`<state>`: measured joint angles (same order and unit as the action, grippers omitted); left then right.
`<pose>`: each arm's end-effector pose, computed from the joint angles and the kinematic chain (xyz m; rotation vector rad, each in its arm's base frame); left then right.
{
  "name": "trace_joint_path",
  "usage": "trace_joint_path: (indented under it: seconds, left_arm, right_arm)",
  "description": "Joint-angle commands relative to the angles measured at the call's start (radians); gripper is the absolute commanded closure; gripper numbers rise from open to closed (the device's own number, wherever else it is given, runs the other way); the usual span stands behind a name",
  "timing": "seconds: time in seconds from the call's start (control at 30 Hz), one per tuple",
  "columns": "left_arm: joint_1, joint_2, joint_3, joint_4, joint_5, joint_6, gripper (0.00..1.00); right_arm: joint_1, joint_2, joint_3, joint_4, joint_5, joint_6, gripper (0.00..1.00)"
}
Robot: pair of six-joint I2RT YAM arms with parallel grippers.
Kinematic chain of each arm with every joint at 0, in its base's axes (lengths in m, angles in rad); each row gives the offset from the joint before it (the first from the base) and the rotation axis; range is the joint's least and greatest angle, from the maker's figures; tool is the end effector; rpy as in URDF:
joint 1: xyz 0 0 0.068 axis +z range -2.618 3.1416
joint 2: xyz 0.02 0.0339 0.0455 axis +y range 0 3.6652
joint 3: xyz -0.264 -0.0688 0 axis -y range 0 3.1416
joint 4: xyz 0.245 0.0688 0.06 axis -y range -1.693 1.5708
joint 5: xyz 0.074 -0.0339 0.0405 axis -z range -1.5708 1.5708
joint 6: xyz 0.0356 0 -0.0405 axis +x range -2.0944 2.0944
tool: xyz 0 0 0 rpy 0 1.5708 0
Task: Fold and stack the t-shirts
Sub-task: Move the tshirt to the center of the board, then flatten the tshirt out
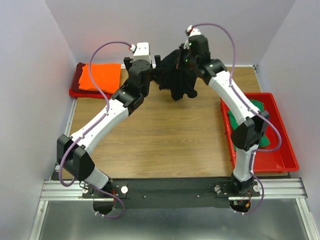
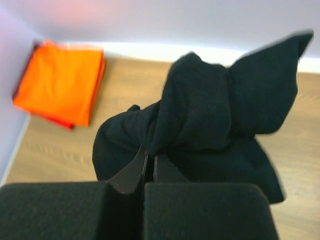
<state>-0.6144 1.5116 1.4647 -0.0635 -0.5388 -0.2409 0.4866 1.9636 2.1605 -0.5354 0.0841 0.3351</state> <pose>0.3013 -0.1902 0.4140 -0.0927 1.6666 -0.1945 0.4017 0.2091 0.4278 -0.0890 1.9346 0.4728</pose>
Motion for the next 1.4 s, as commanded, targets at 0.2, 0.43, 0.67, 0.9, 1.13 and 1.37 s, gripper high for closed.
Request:
trace_joint_path:
  seconds: [0.2,0.43,0.67,0.9,1.13,1.37]
  left_arm:
    - [0.004,0.044,-0.112,0.091,-0.064,-0.103,0.02]
    - [0.004,0.065,-0.185,0.143,0.052,-0.146,0.02]
    - [0.004,0.096,-0.267,0.209,0.074,-0.169,0.02]
    - [0.004,0.163,-0.299,0.274,0.143,-0.147,0.05]
    - [0.002,0.246,-0.354,0.349,0.313,-0.118,0.08]
    - [-0.001,0.289,-0.422,0.441,0.456,-0.112,0.12]
  right_arm:
    - [0.044,-0.017,-0.22,0.107,0.043,-0.048,0.99]
    - [0.043,-0.094,-0.41,0.13,0.133,-0.034,0.67]
    - [0.038,-0.187,-0.571,0.129,0.204,0.005,0.27]
    - [0.04,-0.226,-0.715,0.132,0.146,0.082,0.27]
    - [0.04,-0.295,-0.803,0.141,0.169,0.128,0.27]
    - [0.04,-0.322,-0.904,0.17,0.184,0.171,0.27]
